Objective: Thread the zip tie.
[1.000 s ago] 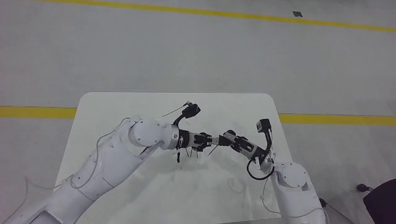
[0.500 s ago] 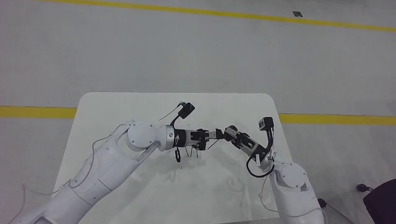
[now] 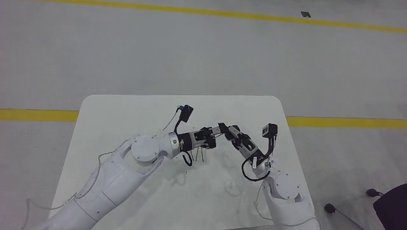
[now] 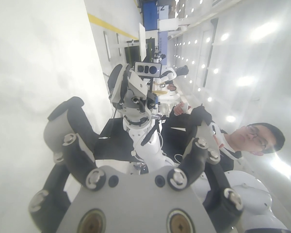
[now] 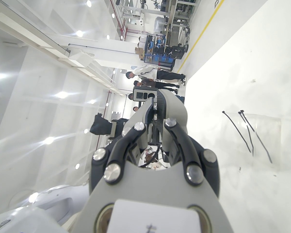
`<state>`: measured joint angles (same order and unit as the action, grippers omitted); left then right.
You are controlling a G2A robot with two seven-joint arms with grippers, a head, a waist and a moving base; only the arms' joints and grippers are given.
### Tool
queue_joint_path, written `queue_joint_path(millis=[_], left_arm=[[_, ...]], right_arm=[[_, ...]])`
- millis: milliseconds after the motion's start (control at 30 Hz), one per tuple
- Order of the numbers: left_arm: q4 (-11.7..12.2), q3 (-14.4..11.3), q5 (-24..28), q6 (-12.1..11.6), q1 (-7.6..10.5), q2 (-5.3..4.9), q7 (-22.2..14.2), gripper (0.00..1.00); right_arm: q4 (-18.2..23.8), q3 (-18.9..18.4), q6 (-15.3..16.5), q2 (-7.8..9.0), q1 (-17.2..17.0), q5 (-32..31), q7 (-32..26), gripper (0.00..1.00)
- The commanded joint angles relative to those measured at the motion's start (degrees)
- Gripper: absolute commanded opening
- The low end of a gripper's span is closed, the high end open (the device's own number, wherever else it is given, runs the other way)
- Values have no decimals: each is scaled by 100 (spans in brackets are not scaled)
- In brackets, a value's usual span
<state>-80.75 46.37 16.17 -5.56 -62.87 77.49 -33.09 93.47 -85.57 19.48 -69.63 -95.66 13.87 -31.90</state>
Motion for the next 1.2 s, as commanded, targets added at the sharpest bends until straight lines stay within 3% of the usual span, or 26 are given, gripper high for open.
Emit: queue_joint_path(millis=[0,333,533,833,1167], left_arm=[[36,-4,210,-97,-48,12,13,100],[62,-4,258,-123,-45,14,-20,100],[-46,63,426,-164,-127,28,394,100],[-55,80,694,-137,-128,47,455,100],[56,43,667,-30,-129,57,553,100]], right_arm=[[-7,17,0,-22,-13,-71,54,0],[-11,7,0,-53,-34,3,78,0],[103,52,0,-72,-57,-157,374,0],[178,112,0,-122,-76,-428,625,0],[318,70,0,-226,-77,-83,803,0]])
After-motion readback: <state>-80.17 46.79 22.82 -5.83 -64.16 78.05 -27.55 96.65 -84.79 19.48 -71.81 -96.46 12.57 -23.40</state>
